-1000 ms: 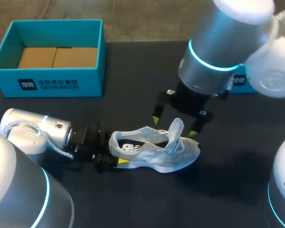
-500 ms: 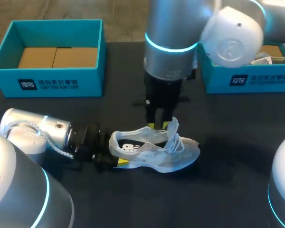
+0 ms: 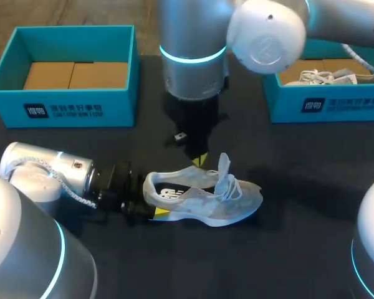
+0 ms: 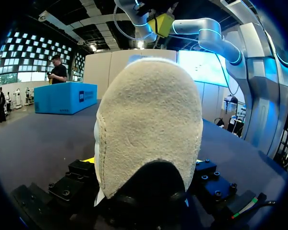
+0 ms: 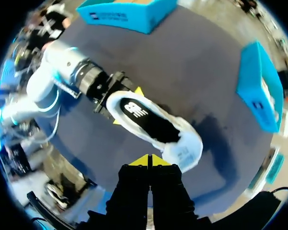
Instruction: Take the shoe out of the shoebox, open the shoe tongue, remove and reinsert the insole, then place the shoe into the shoebox
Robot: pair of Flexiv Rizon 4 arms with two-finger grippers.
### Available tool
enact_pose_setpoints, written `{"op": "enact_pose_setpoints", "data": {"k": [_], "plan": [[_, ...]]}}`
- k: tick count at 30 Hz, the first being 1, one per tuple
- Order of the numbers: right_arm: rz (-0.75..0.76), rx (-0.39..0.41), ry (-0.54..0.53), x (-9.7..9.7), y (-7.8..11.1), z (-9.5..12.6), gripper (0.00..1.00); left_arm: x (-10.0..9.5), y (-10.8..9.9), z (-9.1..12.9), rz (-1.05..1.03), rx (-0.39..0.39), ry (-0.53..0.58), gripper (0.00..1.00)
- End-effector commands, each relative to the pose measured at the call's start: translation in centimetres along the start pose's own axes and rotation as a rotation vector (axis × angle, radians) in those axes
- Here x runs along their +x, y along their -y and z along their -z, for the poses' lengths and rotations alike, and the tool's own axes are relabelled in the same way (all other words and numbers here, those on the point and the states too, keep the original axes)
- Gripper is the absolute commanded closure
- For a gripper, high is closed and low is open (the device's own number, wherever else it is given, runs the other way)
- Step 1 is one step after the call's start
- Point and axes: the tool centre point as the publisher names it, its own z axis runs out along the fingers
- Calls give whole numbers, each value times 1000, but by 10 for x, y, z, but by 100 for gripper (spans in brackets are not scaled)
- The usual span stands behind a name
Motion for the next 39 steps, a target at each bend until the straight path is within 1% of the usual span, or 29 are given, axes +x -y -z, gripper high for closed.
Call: {"op": "enact_pose_setpoints", "data": {"k": [1,2,4,6,7,8,19,21,24,27,34,39], "plan": [[185,-57,15,6,-6,-9,100,-1,-6,0,0,0,1,100],[246,-93,13,5,-7,-11,100,-1,-6,0,0,0,1,100],[304,-107,26,6,-10,-17,100,-1,-6,0,0,0,1,100],[425,-139,30,7,-13,-23,100,-1,-6,0,0,0,1,100],[502,-147,24,7,-14,-26,100,-1,-6,0,0,0,1,100],[621,-171,15,7,-14,-29,100,-1,-6,0,0,0,1,100],[621,-171,15,7,-14,-29,100,-1,-6,0,0,0,1,100],[624,-124,87,8,-19,-28,100,-1,-6,0,0,0,1,100],[646,-107,118,9,-30,-38,100,-1,-6,0,0,0,1,100],[658,-113,132,8,-38,-52,100,-1,-6,0,0,0,1,100],[670,-139,120,4,-45,-72,100,-1,-6,0,0,0,1,100],[697,-154,92,0,-50,-90,100,-1,-6,0,0,0,1,100]]}}
